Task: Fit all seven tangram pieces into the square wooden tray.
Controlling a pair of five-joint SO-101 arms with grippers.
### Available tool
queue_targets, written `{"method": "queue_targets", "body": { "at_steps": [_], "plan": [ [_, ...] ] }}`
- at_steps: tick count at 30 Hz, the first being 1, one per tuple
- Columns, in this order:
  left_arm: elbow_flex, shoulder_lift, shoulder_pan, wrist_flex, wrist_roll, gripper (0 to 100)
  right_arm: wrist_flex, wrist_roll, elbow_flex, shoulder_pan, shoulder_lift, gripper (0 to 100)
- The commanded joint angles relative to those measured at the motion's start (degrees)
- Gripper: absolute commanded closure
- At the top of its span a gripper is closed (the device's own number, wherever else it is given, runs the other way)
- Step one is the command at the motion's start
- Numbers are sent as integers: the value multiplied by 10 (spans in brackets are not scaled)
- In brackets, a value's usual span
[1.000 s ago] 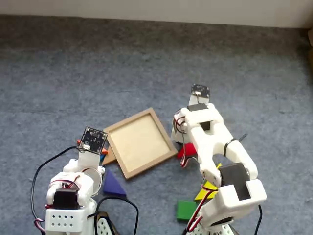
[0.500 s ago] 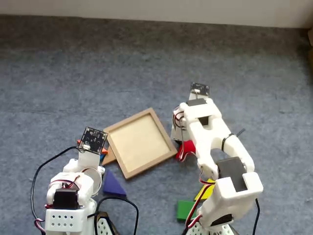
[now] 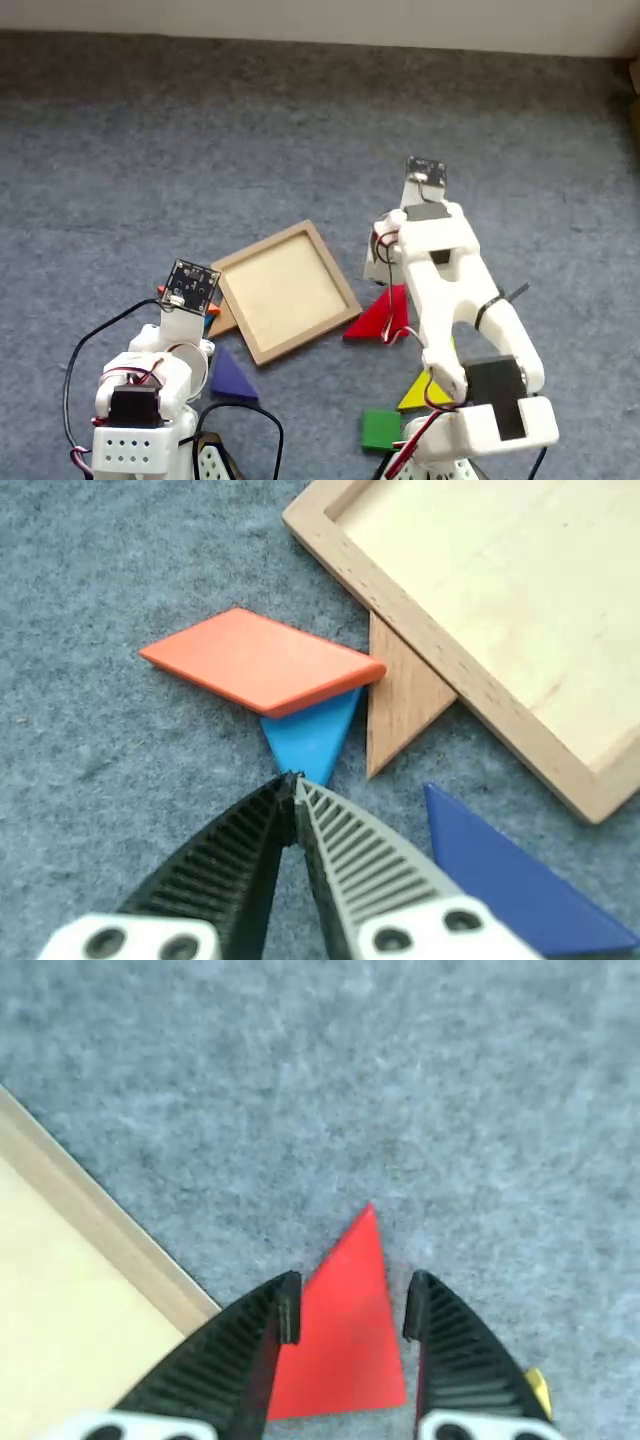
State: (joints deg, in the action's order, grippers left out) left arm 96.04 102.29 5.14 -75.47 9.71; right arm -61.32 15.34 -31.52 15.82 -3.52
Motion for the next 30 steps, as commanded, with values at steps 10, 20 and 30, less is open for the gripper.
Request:
{"method": "queue_targets", "body": {
  "at_steps": [10,20,30],
  "plan": [
    [12,18,5,-3,4,993,15,-47,-83,-8,-201,836],
    [12,18,5,-3,4,993,-62,22,-117,28,-247,832],
    [12,18,5,-3,4,993,65,116,-158,74,-130,832]
  ]
}}
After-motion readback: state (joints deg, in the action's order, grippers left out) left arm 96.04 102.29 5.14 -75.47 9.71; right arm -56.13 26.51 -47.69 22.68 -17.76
